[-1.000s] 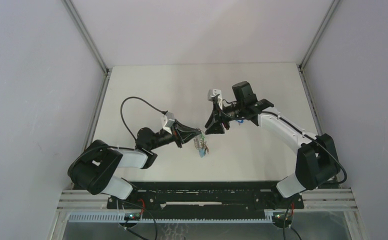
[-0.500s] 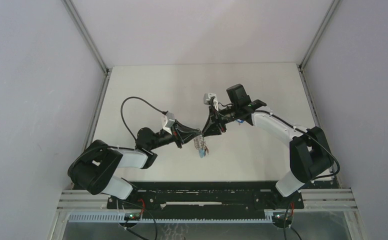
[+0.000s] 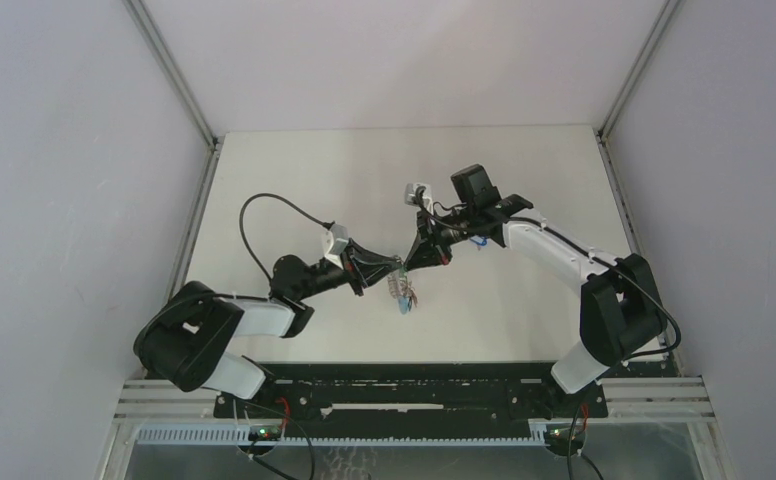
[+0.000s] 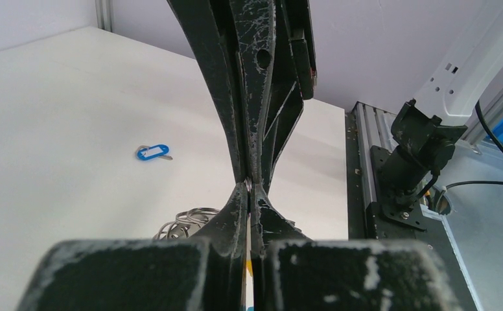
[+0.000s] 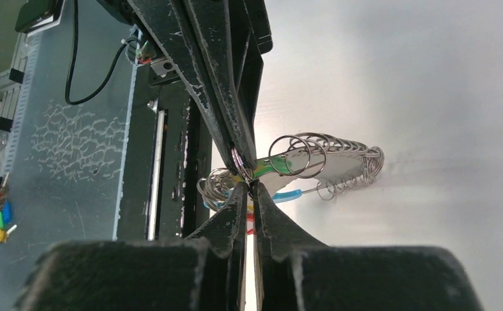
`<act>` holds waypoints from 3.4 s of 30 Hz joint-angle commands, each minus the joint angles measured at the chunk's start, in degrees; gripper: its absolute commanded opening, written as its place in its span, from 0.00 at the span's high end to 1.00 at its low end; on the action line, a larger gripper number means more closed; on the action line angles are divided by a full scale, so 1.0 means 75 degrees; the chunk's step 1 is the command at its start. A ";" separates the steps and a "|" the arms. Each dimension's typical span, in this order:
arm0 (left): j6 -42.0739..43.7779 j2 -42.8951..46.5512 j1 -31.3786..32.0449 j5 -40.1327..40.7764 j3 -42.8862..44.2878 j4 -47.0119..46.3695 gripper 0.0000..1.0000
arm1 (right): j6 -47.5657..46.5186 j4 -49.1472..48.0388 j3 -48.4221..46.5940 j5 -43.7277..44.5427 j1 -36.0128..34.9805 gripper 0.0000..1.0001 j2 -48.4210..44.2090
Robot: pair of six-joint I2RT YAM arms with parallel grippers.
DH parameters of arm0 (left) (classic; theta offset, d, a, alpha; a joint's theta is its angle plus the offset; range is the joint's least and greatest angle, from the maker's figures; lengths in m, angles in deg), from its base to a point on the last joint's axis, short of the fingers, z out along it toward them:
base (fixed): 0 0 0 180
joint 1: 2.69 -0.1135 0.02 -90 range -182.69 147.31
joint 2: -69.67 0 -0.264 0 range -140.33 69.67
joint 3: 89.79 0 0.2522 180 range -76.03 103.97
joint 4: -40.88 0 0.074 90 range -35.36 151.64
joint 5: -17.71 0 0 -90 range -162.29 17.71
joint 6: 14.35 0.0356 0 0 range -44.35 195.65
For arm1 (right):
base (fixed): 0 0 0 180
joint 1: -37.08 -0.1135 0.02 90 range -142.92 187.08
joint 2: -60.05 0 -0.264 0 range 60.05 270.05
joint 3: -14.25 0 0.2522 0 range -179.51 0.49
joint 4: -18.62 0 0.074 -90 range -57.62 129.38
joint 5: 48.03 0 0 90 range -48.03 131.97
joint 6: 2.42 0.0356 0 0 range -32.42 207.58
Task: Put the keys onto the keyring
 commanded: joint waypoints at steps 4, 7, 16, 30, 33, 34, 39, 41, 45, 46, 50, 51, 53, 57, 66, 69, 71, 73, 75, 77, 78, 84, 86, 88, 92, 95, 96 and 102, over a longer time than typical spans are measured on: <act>-0.0118 0.0465 -0.0013 0.0011 -0.0067 -0.0656 1.00 | 0.0480 0.0611 -0.0690 0.0896 0.0092 1.00 0.0034; -0.0120 0.0429 -0.0023 0.0011 -0.0076 -0.0655 1.00 | 0.0427 0.0831 -0.0776 0.1102 0.0091 1.00 -0.0087; -0.0141 0.0455 -0.0024 -0.0110 0.0005 -0.0655 1.00 | 0.0368 0.1113 -0.1007 0.1424 -0.0201 1.00 0.0085; -0.0128 0.0474 -0.0019 -0.0206 0.0006 -0.0655 1.00 | 0.0435 0.1599 -0.1925 0.1401 -0.0693 1.00 0.0874; -0.0119 0.0503 -0.0023 -0.0178 -0.0018 -0.0649 1.00 | 0.0284 0.1616 -0.1882 0.1456 -0.0669 0.96 0.0792; -0.0118 0.0511 -0.0029 -0.0168 -0.0024 -0.0654 1.00 | 0.0184 0.1617 -0.1823 0.1441 -0.0644 0.90 0.0737; -0.0094 0.0474 -0.0031 -0.0131 -0.0046 -0.0655 1.00 | -0.0287 0.1252 -0.1101 0.1228 -0.0317 0.69 -0.0100; -0.0096 0.0461 -0.0031 -0.0121 -0.0041 -0.0654 1.00 | -0.0454 0.0922 -0.0737 0.1070 -0.0158 0.62 -0.0484; -0.0106 0.0485 -0.0033 -0.0140 -0.0041 -0.0655 1.00 | -0.0898 0.0143 0.0087 0.0701 0.0037 0.52 -0.1099; -0.0105 0.0483 -0.0033 -0.0152 -0.0032 -0.0655 1.00 | -0.1020 -0.0055 0.0230 0.0559 0.0053 0.51 -0.1197; -0.0131 0.0451 -0.0028 -0.0269 0.0005 -0.0655 1.00 | -0.1104 -0.1076 0.0688 0.0010 0.0057 0.51 -0.1385; -0.0131 0.0456 -0.0034 -0.0295 0.0005 -0.0655 1.00 | -0.1052 -0.1391 0.0803 -0.0053 0.0048 0.51 -0.1418; -0.0130 0.0476 -0.0034 -0.0321 0.0006 -0.0655 1.00 | -0.0841 -0.2133 0.1065 -0.0112 0.0012 0.52 -0.1467; -0.0151 0.0489 -0.0027 -0.0388 0.0036 -0.0655 1.00 | -0.0616 -0.2945 0.1274 -0.0311 -0.0045 0.55 -0.1304; -0.0171 0.0447 -0.0020 -0.0423 0.0070 -0.0655 1.00 | -0.0510 -0.3297 0.1275 -0.0693 -0.0200 0.71 -0.0927; -0.0177 0.0459 -0.0019 -0.0391 0.0059 -0.0657 1.00 | -0.0596 -0.3162 0.1269 -0.0768 -0.0230 0.72 -0.0883; -0.0177 0.0458 -0.0022 -0.0376 0.0064 -0.0662 1.00 | -0.0652 -0.3055 0.1275 -0.0790 -0.0236 0.74 -0.0860; -0.0177 0.0468 -0.0023 -0.0356 0.0058 -0.0655 1.00 | -0.0723 -0.2954 0.1269 -0.0827 -0.0236 0.76 -0.0846; -0.0176 0.0485 -0.0015 -0.0341 0.0053 -0.0656 1.00 | -0.0769 -0.2866 0.1260 -0.0870 -0.0243 0.78 -0.0802; -0.0181 0.0493 -0.0023 -0.0341 0.0052 -0.0655 1.00 | -0.0830 -0.2790 0.1275 -0.0916 -0.0236 0.79 -0.0771; -0.0187 0.0502 -0.0023 -0.0341 0.0052 -0.0655 1.00 | -0.0853 -0.2743 0.1275 -0.0915 -0.0237 0.79 -0.0753; -0.0189 0.0478 -0.0023 -0.0306 0.0041 -0.0661 1.00 | -0.1027 -0.2516 0.1275 -0.0927 -0.0196 0.77 -0.0643; -0.0185 0.0460 -0.0023 -0.0285 0.0035 -0.0655 1.00 | -0.1108 -0.2418 0.1275 -0.0923 -0.0169 0.76 -0.0636; -0.0179 0.0459 -0.0023 -0.0260 0.0029 -0.0660 1.00 | -0.1190 -0.2311 0.1275 -0.0919 -0.0139 0.76 -0.0641; -0.0179 0.0407 -0.0023 -0.0255 0.0049 -0.0656 1.00 | -0.1200 -0.2310 0.1275 -0.0967 -0.0106 0.76 -0.0629; -0.0187 0.0378 -0.0020 -0.0270 0.0051 -0.0655 1.00 | -0.1135 -0.2425 0.1275 -0.1022 -0.0127 0.76 -0.0625; -0.0178 0.0377 -0.0022 -0.0279 0.0055 -0.0655 1.00 | -0.1118 -0.2469 0.1275 -0.1038 -0.0130 0.76 -0.0613; -0.0177 0.0334 -0.0014 -0.0294 0.0098 -0.0666 1.00 | -0.0967 -0.2708 0.1275 -0.1148 -0.0171 0.80 -0.0556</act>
